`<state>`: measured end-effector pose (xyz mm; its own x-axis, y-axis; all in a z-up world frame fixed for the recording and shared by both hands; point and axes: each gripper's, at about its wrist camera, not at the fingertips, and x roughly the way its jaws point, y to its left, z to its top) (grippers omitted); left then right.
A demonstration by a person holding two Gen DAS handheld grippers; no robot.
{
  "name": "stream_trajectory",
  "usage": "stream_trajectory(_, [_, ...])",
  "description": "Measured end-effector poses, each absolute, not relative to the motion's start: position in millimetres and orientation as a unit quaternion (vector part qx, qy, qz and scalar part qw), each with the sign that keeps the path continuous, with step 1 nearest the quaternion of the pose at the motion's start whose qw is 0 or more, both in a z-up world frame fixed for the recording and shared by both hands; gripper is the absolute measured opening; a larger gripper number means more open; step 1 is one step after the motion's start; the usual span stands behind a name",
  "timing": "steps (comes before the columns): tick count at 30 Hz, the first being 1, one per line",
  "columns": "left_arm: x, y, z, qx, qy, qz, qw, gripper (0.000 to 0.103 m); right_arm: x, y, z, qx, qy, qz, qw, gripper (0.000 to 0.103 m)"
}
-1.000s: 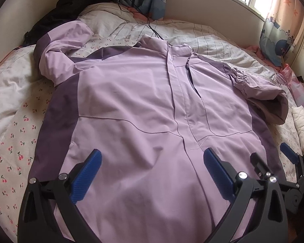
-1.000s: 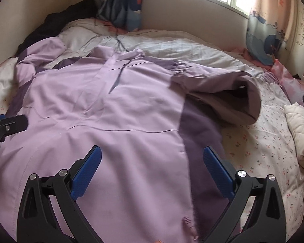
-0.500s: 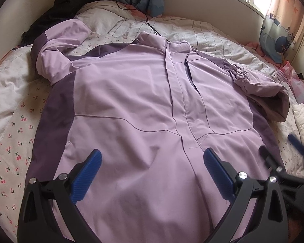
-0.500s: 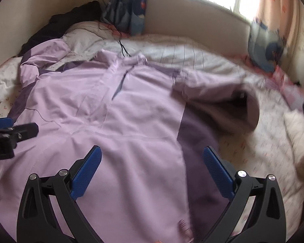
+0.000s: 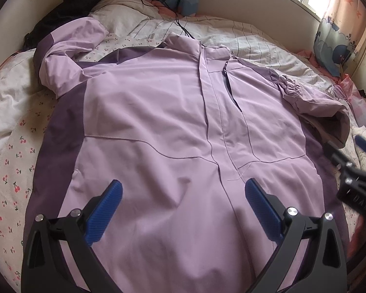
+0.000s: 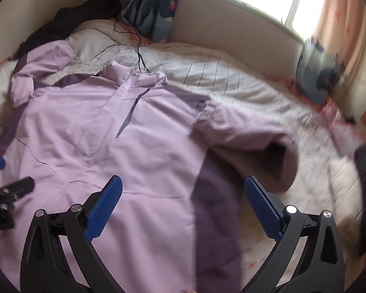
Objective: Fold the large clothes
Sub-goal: 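Move the right gripper toward the jacket sleeve with the gathered cuff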
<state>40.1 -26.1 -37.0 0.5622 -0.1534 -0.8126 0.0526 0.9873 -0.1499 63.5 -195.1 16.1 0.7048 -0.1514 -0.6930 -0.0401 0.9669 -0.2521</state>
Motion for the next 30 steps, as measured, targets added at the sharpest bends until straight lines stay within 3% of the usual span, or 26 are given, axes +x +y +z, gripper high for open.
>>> stream_trajectory(25, [44, -30, -44, -0.051, 0.473, -0.058, 0.878, 0.096, 56, -185, 10, -0.146, 0.383, -0.017, 0.912, 0.097])
stream_trajectory(30, [45, -30, -45, -0.053, 0.476, -0.059, 0.876, 0.096, 83, -200, 23, -0.214, 0.354, -0.039, 0.910, 0.097])
